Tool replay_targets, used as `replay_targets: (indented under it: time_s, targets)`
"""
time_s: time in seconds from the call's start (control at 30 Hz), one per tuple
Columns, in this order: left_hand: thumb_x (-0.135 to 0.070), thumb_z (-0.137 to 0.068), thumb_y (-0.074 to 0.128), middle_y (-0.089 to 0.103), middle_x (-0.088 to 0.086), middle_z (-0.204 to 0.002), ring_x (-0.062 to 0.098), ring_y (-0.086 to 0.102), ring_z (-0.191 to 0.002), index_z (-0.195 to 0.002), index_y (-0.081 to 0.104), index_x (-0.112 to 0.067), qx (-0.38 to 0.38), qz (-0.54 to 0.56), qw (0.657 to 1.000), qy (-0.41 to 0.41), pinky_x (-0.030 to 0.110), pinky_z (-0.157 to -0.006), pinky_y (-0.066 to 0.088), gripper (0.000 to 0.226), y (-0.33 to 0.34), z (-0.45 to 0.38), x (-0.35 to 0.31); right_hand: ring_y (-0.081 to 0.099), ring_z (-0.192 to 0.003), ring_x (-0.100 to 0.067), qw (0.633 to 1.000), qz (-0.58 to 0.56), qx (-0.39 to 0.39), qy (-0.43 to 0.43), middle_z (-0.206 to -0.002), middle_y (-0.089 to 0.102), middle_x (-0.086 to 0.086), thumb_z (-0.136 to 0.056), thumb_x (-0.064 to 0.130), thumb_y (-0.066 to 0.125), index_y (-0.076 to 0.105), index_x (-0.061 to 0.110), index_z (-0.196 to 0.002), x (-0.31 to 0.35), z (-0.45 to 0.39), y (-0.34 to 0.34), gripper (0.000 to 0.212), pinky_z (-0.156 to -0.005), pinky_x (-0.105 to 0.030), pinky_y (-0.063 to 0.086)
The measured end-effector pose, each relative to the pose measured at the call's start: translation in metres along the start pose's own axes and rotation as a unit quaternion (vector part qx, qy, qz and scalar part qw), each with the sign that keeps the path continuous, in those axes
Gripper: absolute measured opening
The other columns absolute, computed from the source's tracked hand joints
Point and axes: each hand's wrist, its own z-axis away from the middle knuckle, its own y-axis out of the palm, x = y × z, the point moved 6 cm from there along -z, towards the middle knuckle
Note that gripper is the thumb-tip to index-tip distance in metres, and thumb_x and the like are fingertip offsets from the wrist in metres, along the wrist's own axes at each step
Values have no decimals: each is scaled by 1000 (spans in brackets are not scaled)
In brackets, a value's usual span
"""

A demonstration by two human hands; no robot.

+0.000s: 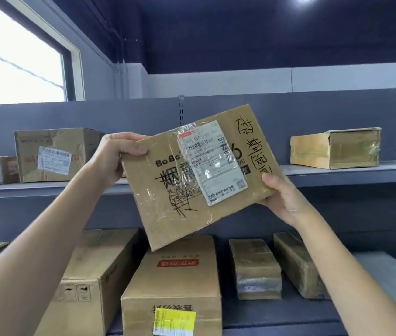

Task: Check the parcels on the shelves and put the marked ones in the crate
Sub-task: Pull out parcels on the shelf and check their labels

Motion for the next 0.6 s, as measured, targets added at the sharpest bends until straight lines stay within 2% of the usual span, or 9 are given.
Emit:
replay_targets:
  time_s: [0.07, 0.13, 0.23, 0.27, 0.33, 0.37, 0.4, 0.5, 0.6]
  targets:
    - [-13, -37, 68, 74, 3, -74, 21, 68, -58, -82, 70, -4, -9, 30, 999, 13, 29, -50, 55, 46, 0, 1, -6, 64, -96, -14, 1000, -10, 18, -10, -104, 69, 4, -42, 50, 86, 54, 24, -115, 0, 6, 3, 84, -72, -33, 56]
    - [-7, -47, 66, 73, 0, -98, 21, 69, -76, -96, 70, -15, -40, 50, 998, 22, 33, -61, 58, 50, 0, 3, -6, 64, -95, -13, 999, -20, -15, -42, -105, 68, 3, -43, 50, 86, 50, 21, -124, 2, 15, 6, 94, -70, -28, 56]
    - [-15, -66, 64, 55, 5, -125, 18, 65, -90, -135, 41, -23, -96, 89, 991, 15, 33, -63, 56, 73, -2, 16, 8, 63, -104, -15, 992, -42, -91, -82, -114, 66, 2, -42, 50, 86, 39, 21, -137, -3, 36, 15, 110, -76, -26, 55]
    - [-21, -71, 64, 51, 11, -128, 19, 65, -89, -141, 30, -23, -100, 107, 989, 2, 34, -62, 55, 78, 1, 24, 16, 63, -105, -15, 988, -53, -111, -90, -114, 66, 2, -42, 50, 86, 41, 22, -136, -6, 45, 17, 109, -77, -26, 55]
    - [-30, -82, 59, 47, 17, -137, 28, 63, -103, -145, 21, -23, -73, 116, 990, -44, 45, -73, 56, 73, 16, 51, 37, 66, -98, -13, 982, -88, -140, -88, -107, 69, 5, -38, 51, 87, 53, 27, -125, -17, 65, 18, 96, -75, -29, 57]
    - [-30, -86, 55, 50, 16, -135, 32, 59, -110, -144, 24, -24, -59, 92, 992, -62, 50, -81, 53, 66, 26, 65, 46, 67, -94, -11, 980, -106, -149, -79, -102, 71, 7, -34, 52, 88, 57, 29, -117, -24, 74, 19, 91, -76, -32, 58]
    - [-27, -85, 55, 56, 11, -129, 31, 59, -111, -141, 29, -26, -47, 69, 994, -69, 47, -83, 53, 62, 36, 81, 53, 68, -91, -9, 978, -119, -155, -68, -98, 72, 9, -30, 52, 88, 58, 31, -111, -30, 82, 20, 89, -79, -34, 57]
    - [-27, -70, 57, 70, -2, -106, 17, 68, -92, -124, 42, -35, -24, 82, 994, -69, 28, -69, 54, 57, 52, 111, 65, 68, -90, -6, 980, -125, -150, -33, -97, 72, 11, -27, 55, 88, 56, 32, -110, -47, 96, 23, 92, -86, -34, 52]
    - [-24, -68, 56, 70, -3, -103, 16, 68, -90, -122, 45, -31, -36, 97, 993, -65, 27, -69, 53, 55, 41, 119, 72, 64, -104, -11, 984, -89, -155, 2, -103, 70, 9, -31, 62, 84, 56, 34, -109, -63, 101, 25, 88, -94, -37, 47]
